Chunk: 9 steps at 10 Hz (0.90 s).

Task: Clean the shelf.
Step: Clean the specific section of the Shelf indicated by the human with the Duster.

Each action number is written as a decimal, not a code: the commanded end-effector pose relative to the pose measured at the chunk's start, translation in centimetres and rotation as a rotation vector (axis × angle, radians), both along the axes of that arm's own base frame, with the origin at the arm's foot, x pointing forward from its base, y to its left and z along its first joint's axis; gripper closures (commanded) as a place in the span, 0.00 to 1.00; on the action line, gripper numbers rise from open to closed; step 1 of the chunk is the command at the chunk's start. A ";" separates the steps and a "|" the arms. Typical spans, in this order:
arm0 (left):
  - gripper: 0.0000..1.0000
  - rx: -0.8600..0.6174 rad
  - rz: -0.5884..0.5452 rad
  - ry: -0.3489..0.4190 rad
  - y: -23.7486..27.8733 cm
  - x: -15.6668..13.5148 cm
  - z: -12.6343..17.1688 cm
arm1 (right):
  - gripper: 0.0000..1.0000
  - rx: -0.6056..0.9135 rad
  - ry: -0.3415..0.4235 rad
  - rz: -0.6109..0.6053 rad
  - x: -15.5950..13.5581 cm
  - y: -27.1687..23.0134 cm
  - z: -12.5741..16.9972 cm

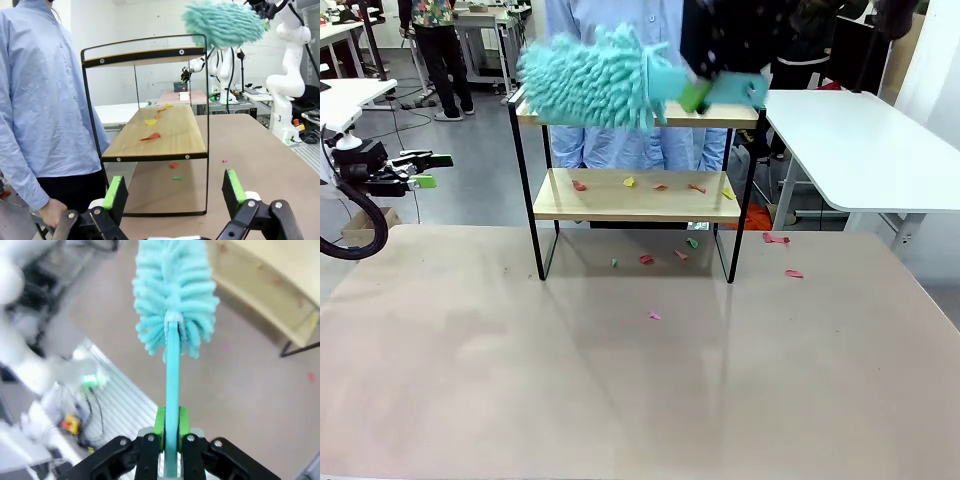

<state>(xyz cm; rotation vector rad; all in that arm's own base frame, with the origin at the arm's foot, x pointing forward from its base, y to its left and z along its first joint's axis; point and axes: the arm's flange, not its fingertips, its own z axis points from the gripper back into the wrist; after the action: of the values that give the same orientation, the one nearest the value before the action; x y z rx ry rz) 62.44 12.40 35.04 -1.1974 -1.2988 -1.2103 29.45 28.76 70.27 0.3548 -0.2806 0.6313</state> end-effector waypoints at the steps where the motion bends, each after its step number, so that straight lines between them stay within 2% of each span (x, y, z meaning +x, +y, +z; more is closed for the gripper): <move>1: 0.00 0.010 -0.006 -0.015 0.0 -0.2 0.2 | 0.87 -0.142 0.002 0.184 0.1 -1.9 -1.8; 4: 0.00 0.010 -0.006 -0.015 0.0 -0.2 0.2 | 0.87 -0.260 0.044 0.306 -0.4 -4.3 -7.2; 6: 0.00 0.010 -0.006 -0.015 0.0 -0.2 0.2 | 0.87 -0.259 0.083 0.347 -1.2 -7.4 -11.6; 9: 0.00 0.010 -0.006 -0.015 0.0 -0.2 0.2 | 0.87 -0.218 0.098 0.393 -2.5 -12.7 -16.6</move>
<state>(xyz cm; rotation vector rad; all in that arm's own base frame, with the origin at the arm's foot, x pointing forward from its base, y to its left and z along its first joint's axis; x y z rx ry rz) 62.44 12.40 35.03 -1.1975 -1.2988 -1.2102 27.52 17.65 54.53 0.2048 0.0004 0.9786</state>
